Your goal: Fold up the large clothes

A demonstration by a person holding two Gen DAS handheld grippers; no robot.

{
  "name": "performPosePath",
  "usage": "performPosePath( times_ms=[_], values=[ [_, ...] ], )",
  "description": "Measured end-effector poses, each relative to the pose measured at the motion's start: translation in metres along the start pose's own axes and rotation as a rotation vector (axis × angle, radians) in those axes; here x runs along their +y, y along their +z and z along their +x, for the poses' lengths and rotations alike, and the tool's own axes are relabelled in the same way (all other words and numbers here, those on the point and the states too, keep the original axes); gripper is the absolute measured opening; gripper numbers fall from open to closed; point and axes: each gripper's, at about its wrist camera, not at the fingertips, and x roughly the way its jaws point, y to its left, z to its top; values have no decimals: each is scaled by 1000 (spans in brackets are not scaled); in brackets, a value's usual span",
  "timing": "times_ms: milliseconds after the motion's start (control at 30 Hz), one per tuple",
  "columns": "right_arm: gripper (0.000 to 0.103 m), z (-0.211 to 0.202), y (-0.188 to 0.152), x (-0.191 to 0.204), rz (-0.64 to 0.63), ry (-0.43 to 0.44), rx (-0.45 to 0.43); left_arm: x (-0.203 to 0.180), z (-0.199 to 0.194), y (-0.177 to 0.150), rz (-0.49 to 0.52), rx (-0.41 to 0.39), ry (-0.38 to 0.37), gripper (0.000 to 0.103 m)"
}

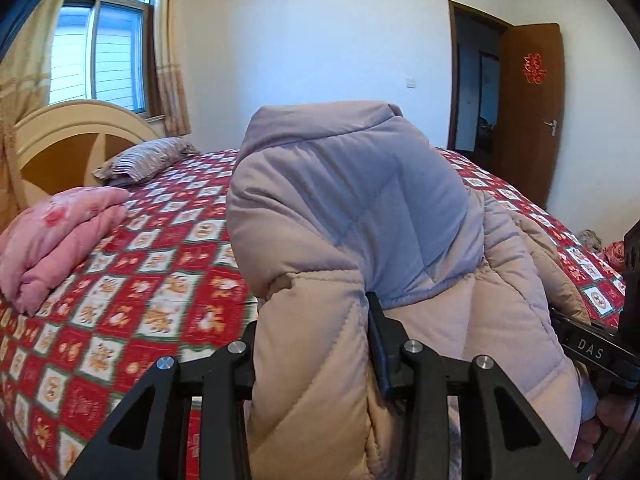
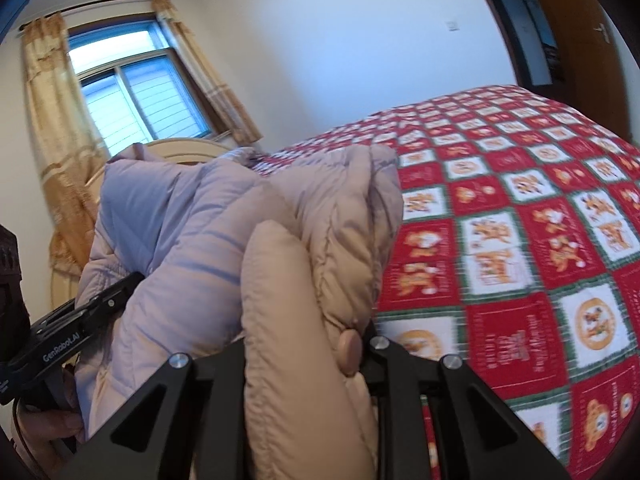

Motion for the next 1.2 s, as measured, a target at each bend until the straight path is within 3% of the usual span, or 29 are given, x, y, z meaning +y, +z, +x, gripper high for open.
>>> performPosePath(
  times_ms=[667,1100,1200],
  values=[
    [21,55,-12,93,-149,96,98,106,-14,-37,-119,37,111,38],
    [21,94,-23,124,-189,98,170,145,14,-58,-156,95,140,38],
    [21,103,-26,122,-187,83,193,149,24,-63,-158,115,150,42]
  ],
)
